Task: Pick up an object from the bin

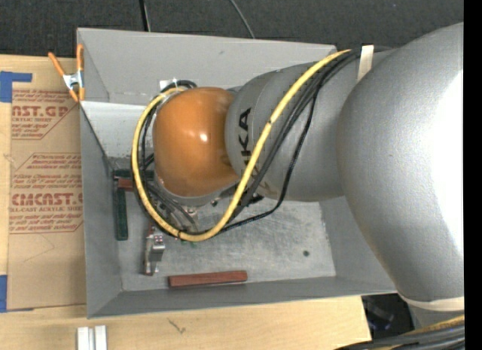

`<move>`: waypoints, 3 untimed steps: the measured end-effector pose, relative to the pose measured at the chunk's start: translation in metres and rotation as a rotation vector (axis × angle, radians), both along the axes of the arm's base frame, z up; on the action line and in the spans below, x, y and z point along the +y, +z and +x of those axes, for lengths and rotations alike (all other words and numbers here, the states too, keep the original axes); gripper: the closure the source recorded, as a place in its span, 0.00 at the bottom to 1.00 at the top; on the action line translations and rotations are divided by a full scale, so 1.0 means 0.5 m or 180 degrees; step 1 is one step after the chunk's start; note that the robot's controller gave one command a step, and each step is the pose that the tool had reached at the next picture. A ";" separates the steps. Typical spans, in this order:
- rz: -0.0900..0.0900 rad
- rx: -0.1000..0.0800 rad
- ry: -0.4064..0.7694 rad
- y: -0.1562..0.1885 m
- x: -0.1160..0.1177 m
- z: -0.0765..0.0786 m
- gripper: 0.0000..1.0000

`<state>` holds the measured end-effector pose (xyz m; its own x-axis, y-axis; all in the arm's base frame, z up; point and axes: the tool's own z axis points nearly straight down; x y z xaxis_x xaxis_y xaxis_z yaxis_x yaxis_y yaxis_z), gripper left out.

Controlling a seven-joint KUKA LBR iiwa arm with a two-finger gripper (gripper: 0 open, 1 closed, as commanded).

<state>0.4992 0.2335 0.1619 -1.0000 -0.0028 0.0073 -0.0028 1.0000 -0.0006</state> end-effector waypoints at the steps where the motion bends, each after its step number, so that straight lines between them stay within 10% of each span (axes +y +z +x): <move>1: 0.0001 -0.0007 -0.0001 0.004 -0.001 0.001 0.00; 2: 0.0013 -0.0041 0.0331 -0.016 -0.014 0.000 0.00; 3: 0.0016 -0.0048 0.1263 -0.173 -0.103 0.027 1.00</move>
Offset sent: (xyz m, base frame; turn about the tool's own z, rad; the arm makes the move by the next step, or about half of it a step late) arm -0.0085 -0.0313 -0.0488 -0.3619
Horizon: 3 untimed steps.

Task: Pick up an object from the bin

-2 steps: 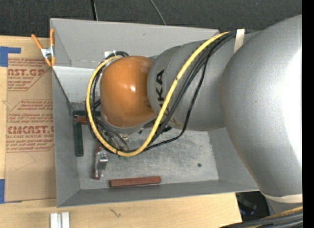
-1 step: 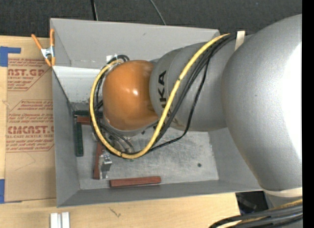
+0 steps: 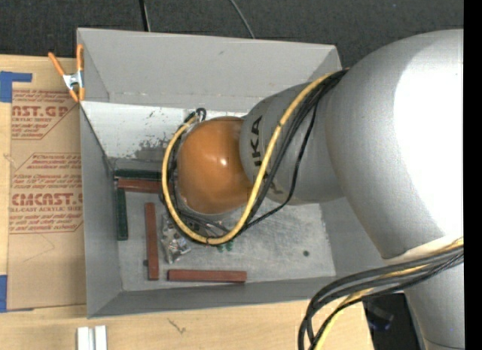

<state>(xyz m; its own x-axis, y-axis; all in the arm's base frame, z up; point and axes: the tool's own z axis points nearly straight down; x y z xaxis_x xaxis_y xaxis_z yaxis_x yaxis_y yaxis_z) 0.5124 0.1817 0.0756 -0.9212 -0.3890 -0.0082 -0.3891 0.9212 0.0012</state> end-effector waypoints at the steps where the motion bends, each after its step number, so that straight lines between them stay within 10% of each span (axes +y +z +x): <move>1: 0.0000 0.0000 0.0000 0.000 0.000 0.000 1.00; 2: -0.0008 0.0020 0.0130 0.087 0.055 -0.048 0.00; 3: -0.0008 0.0022 0.0129 0.086 0.054 -0.048 0.00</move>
Offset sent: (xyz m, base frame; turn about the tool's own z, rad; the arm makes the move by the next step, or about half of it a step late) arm -0.0236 0.0261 0.0436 -0.0401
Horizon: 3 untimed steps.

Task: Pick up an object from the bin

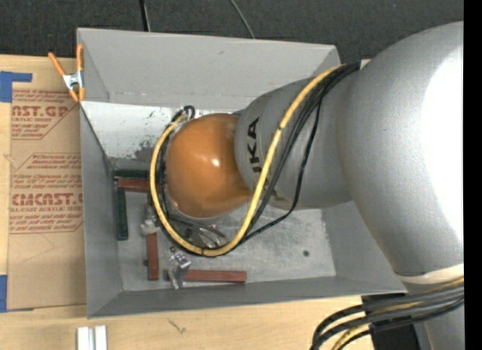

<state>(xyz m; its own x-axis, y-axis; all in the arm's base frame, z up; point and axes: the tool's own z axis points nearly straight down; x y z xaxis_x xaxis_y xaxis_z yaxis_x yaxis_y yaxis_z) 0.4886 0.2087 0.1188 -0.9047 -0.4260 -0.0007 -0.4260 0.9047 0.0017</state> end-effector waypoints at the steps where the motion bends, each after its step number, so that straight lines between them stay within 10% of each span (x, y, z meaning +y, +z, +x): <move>1: 0.0017 -0.0037 0.1437 -0.088 0.021 -0.002 1.00; 3: -0.0003 0.0021 0.1456 0.002 0.009 -0.007 1.00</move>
Offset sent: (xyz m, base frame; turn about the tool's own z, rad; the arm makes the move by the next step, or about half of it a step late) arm 0.0000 0.0000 0.0000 0.0000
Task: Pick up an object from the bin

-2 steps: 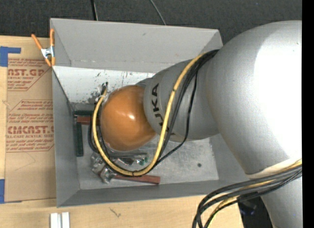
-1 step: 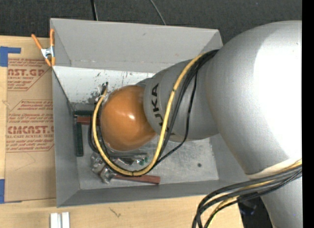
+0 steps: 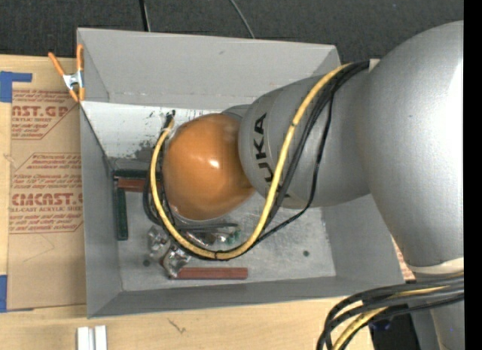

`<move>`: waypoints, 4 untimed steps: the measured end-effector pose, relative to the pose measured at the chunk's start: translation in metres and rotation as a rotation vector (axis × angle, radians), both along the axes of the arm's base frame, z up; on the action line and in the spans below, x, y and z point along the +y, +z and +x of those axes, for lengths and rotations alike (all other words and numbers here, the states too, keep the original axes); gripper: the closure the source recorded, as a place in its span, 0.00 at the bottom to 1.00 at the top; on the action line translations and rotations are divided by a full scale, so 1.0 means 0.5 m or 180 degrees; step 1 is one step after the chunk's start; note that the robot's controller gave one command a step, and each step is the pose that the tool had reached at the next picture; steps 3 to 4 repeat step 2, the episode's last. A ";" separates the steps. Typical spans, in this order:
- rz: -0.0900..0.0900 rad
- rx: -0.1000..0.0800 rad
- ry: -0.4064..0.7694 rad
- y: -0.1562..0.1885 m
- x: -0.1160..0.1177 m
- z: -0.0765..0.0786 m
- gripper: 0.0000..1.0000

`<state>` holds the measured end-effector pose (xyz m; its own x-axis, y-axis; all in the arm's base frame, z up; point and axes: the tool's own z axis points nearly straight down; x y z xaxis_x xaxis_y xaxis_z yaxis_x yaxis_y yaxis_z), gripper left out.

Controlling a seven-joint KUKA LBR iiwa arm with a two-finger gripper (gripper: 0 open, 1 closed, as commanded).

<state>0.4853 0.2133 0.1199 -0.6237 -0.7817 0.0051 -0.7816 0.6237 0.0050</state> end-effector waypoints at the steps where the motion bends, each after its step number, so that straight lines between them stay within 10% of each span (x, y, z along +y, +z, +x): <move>1: 0.0008 -0.0022 0.0005 0.129 0.000 0.004 1.00; 4: 0.0012 -0.0034 -0.0005 0.163 0.003 0.007 1.00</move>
Offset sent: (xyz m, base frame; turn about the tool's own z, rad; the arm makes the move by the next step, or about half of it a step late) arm 0.0030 0.0007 0.0751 0.0029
